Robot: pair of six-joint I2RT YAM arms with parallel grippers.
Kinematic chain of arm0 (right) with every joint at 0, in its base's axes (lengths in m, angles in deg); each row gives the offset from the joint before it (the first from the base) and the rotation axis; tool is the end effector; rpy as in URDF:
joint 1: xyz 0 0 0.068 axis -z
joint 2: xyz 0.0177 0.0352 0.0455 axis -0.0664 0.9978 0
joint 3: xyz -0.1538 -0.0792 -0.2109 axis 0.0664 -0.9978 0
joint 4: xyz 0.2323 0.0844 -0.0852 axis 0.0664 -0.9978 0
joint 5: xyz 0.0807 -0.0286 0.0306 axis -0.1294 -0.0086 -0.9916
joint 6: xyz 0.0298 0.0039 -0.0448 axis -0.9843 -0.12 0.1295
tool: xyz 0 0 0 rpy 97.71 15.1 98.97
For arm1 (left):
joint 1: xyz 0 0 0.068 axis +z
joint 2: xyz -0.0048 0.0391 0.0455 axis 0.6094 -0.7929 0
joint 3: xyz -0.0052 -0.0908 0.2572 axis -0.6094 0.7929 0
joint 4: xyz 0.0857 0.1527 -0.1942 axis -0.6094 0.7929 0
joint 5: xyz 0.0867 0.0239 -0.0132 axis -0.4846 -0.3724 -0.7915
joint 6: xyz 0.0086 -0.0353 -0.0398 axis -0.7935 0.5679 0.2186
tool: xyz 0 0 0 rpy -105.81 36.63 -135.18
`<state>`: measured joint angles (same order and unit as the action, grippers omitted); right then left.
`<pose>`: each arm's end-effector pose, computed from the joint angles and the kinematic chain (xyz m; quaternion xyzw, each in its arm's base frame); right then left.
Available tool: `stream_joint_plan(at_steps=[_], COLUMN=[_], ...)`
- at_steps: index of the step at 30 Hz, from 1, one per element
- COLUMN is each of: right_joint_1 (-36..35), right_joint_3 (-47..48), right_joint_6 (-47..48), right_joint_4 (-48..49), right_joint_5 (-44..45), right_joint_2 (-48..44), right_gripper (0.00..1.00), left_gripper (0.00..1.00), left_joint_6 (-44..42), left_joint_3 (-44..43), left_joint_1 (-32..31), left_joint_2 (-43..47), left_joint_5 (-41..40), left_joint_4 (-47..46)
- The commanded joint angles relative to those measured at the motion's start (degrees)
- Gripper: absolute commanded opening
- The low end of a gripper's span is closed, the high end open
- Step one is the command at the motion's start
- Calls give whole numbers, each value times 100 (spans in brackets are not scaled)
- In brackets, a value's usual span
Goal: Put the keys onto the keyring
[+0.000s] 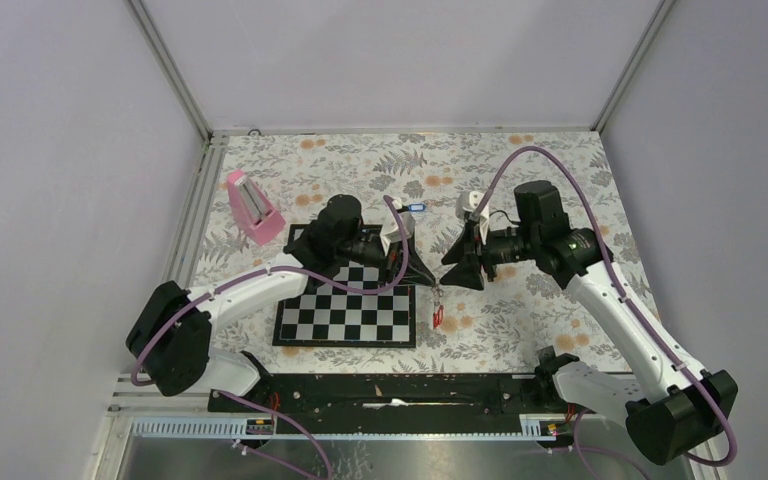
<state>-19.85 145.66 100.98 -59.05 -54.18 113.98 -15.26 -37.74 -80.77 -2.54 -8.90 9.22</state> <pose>0.1850 0.1138 0.3432 -0.5314 0.6098 0.4143 0.4173 0.2014 -0.2315 0.2886 0.5357 0.5133 -0.5664 0.3587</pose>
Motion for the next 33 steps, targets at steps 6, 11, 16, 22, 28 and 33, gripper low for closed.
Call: stream_joint_plan(at_steps=[6, 11, 16, 22, 28, 33], right_joint_1=[-225, -267, -312, -323, -324, -324], right_joint_3=[-190, -247, -239, -218, -186, -135], right_joint_6=[162, 182, 167, 117, 46, 36], right_joint_4=[148, 183, 212, 268, 313, 300], right_joint_5=[317, 413, 454, 470, 366, 290], right_joint_2=[90, 153, 213, 242, 280, 255], right_gripper=[55, 52, 49, 41, 25, 17], left_gripper=[0, 0, 0, 0, 0, 0], left_joint_6=[160, 199, 280, 342, 384, 343], left_joint_3=[-166, -175, -167, -158, -149, -109], left_joint_1=[-22, -20, -28, -28, -27, -28], left_joint_2=[-8, 14, 8, 0, -28, -28], left_joint_5=[-59, -44, -35, -11, -7, -26], left_joint_4=[-451, -476, -543, -594, -652, -670])
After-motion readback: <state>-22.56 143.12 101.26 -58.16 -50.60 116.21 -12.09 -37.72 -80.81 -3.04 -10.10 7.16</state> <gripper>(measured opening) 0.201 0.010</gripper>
